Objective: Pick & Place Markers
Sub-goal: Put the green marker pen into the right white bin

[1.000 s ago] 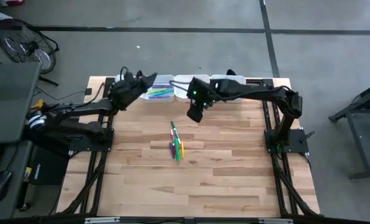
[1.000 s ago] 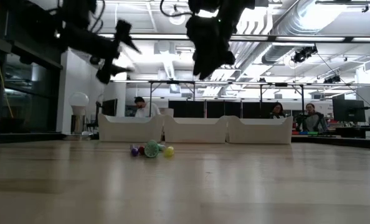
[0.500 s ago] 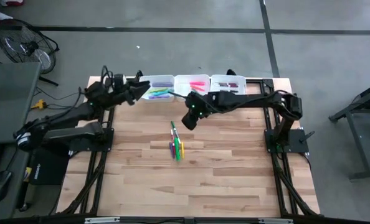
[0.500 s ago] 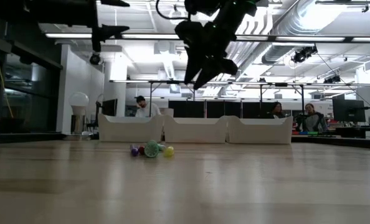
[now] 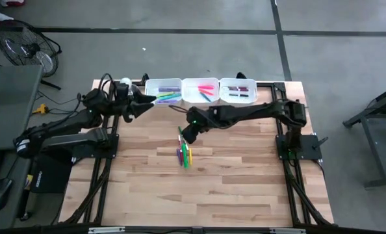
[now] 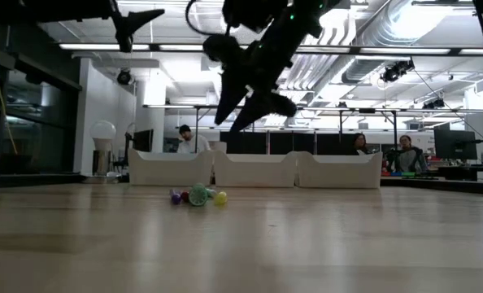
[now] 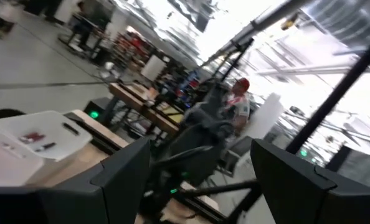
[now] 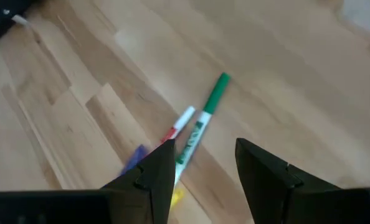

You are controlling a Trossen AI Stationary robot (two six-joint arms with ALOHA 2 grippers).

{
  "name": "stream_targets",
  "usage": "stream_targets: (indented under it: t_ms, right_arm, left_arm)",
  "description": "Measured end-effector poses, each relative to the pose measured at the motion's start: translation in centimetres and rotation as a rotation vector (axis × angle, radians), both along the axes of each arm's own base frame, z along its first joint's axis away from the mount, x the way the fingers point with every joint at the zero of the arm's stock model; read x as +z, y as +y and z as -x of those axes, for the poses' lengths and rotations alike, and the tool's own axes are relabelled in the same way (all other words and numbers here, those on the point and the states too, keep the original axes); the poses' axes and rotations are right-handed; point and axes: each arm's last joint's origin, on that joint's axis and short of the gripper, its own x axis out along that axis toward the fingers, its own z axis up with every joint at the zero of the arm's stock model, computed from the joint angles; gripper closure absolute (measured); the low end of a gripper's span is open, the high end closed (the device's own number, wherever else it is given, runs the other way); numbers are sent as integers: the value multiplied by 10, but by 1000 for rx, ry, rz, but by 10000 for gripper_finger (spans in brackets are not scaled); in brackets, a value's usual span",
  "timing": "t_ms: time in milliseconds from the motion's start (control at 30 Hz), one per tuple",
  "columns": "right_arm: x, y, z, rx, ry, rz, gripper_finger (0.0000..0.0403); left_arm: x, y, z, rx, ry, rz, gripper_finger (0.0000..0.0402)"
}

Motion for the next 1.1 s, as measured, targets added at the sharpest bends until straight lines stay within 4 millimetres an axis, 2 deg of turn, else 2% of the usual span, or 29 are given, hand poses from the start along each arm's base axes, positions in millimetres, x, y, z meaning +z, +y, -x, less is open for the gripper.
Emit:
stream_targets:
  t_ms: [133, 300, 467, 667, 900, 1100]
  right_arm:
    - [-15, 2, -10, 18, 7, -42, 247]
    - [-16, 7, -30, 53, 14, -31, 247]
    - [-19, 10, -51, 11, 140, 12, 247]
    - [-34, 2, -62, -29, 341, -16, 247]
    - [-54, 0, -76, -11, 390, -75, 247]
    - [-58, 0, -78, -26, 378, -84, 247]
  left_arm:
    - [1, -7, 0, -46, -7, -20, 126]
    - [3, -15, 0, -97, -20, -28, 126]
    - [5, -23, 2, -148, -33, -36, 126]
    - [9, -29, 10, -178, -63, -48, 126]
    - [9, -34, 23, -190, -51, -45, 126]
    - [6, -37, 33, -189, -28, -41, 126]
